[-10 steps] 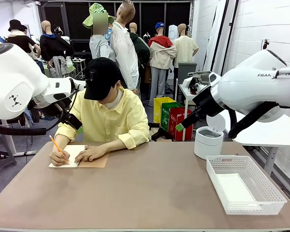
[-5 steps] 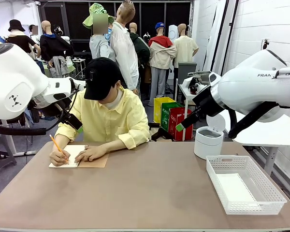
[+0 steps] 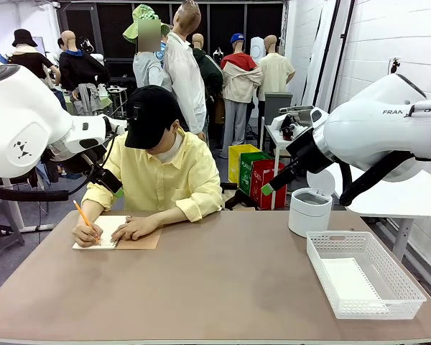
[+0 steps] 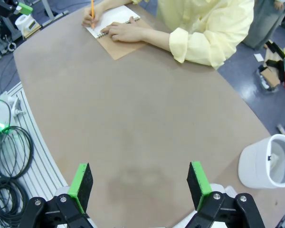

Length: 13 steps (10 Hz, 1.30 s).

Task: Sort the paper based on its condition.
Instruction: If a person hands you a paper, place it in the Organizing basket , and if it's crumpled, put it in the Trash can.

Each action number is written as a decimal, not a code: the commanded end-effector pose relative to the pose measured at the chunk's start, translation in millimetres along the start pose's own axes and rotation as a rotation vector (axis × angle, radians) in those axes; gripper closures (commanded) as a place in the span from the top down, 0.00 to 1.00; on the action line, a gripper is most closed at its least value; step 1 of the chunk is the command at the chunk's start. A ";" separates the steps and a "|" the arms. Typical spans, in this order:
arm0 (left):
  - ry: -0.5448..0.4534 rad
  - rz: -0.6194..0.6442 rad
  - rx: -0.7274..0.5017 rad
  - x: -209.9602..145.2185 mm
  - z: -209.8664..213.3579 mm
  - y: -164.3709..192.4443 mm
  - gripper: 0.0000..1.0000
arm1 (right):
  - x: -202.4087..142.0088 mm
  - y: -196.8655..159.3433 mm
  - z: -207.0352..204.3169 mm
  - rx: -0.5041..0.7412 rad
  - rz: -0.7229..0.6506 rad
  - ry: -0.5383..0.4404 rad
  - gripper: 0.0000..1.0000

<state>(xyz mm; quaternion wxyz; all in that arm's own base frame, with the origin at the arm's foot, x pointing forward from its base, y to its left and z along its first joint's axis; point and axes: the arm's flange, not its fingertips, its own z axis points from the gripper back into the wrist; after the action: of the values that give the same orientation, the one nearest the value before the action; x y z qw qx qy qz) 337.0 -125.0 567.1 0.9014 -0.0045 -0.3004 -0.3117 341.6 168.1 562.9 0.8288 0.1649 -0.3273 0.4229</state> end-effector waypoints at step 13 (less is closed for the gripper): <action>-0.001 0.000 0.001 -0.1 0.6 1.0 1.00 | 0.1 -0.5 -0.6 0.000 -0.001 0.002 1.00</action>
<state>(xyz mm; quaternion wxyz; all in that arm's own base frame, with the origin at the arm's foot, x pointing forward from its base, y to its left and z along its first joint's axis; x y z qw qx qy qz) 337.0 -125.0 567.1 0.9014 -0.0045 -0.3004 -0.3117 341.6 168.1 562.9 0.8288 0.1649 -0.3273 0.4229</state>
